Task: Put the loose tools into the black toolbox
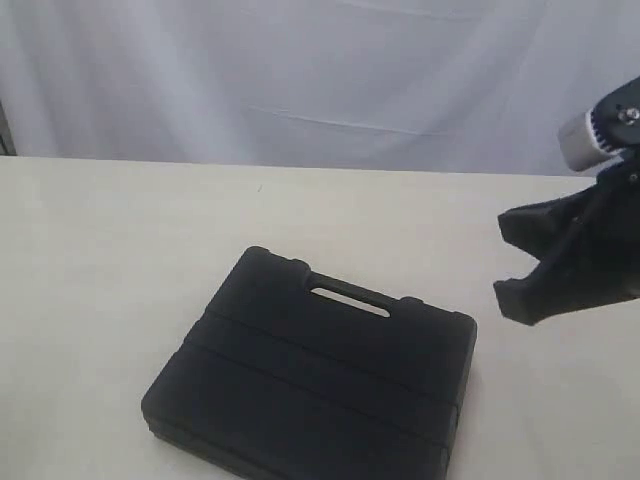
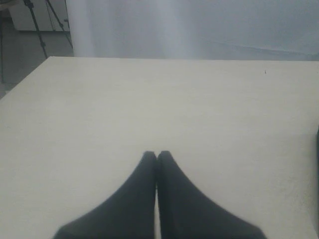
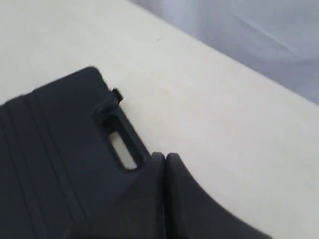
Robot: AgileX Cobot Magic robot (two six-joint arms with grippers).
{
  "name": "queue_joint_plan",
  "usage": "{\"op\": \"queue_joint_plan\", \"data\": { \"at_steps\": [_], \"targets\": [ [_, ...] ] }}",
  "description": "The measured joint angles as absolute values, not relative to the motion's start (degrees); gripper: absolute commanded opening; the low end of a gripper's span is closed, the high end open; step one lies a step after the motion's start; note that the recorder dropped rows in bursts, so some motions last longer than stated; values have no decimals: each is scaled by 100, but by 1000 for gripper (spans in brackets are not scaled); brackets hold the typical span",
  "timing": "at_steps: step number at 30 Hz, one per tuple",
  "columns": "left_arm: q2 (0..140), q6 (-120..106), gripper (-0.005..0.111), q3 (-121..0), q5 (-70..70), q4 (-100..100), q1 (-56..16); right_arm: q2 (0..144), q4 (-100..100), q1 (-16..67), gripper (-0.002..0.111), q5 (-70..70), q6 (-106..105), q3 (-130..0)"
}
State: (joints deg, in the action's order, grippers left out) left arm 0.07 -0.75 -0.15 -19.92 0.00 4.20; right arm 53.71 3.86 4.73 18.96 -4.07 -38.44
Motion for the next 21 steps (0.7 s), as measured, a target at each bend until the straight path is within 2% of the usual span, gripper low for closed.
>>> {"op": "queue_joint_plan", "data": {
  "at_steps": [4, 7, 14, 21],
  "targets": [
    [7, -75, 0, -15, -1992, 0, 420, 4975, 396, 139, 0, 130, -331, -3048],
    [7, -75, 0, -15, -1992, 0, 420, 4511, 396, -165, 0, -586, -303, -2549],
    [7, -75, 0, -15, -1992, 0, 420, 2929, 396, -1490, 0, -786, 242, -1315],
    [7, -75, 0, -15, -1992, 0, 420, 2427, 396, -1601, 0, -832, 451, -354]
  ]
}}
